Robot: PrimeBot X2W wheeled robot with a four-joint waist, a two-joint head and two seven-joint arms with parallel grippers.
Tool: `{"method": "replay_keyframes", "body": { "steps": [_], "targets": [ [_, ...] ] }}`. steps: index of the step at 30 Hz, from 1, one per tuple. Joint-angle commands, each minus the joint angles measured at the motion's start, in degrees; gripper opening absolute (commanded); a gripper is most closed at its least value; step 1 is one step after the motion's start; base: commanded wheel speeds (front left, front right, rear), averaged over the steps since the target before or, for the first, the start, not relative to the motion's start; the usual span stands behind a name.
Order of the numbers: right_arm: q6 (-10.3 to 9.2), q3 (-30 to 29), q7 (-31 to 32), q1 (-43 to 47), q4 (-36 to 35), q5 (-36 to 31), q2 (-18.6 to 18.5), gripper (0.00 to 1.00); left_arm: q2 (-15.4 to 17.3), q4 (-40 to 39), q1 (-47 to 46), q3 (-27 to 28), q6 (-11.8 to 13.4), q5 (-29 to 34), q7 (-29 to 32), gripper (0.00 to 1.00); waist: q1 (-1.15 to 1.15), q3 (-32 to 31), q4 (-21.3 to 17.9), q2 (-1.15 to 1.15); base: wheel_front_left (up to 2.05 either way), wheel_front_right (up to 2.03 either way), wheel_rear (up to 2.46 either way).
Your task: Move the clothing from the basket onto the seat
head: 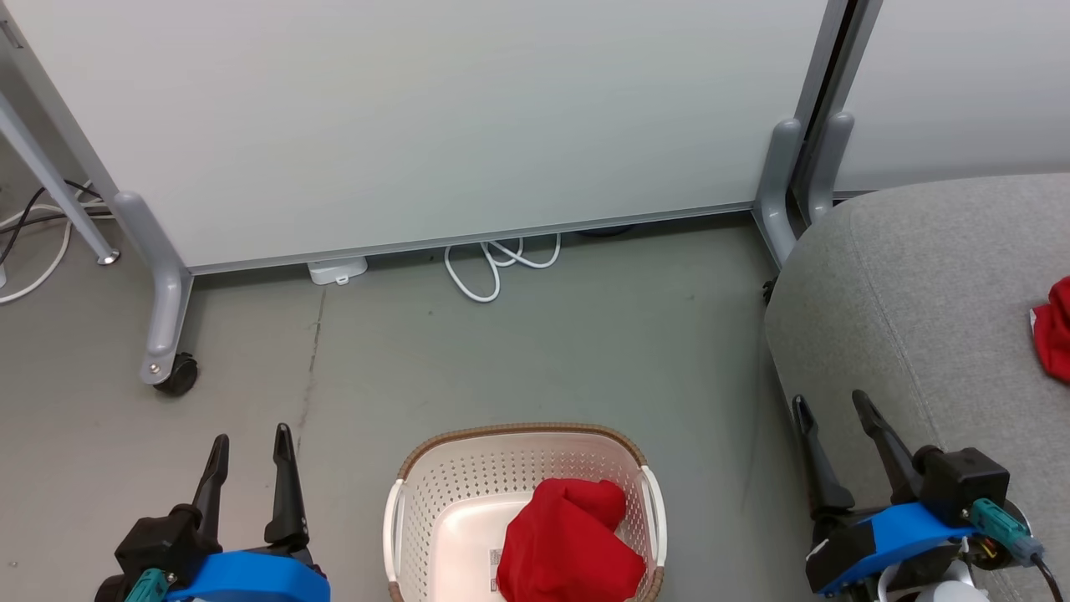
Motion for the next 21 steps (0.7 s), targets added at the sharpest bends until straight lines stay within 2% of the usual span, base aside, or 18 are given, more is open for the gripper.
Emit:
{"method": "replay_keyframes", "body": {
  "steps": [1,21],
  "targets": [
    [0.01,0.1,0.1,1.0,-0.4,0.4,0.0,1.00,0.0,0.2,0.4,0.2,-0.4,0.2,-0.1,1.00,0.01,0.1,0.2,0.00,0.00,0.00,0.00],
    [0.01,0.1,0.3,1.0,-1.4,1.3,0.0,1.00,-0.3,0.0,-0.7,-0.2,-0.4,0.1,-0.2,1.00,0.01,1.5,-0.1,0.00,0.00,0.00,0.00]
  ]
}}
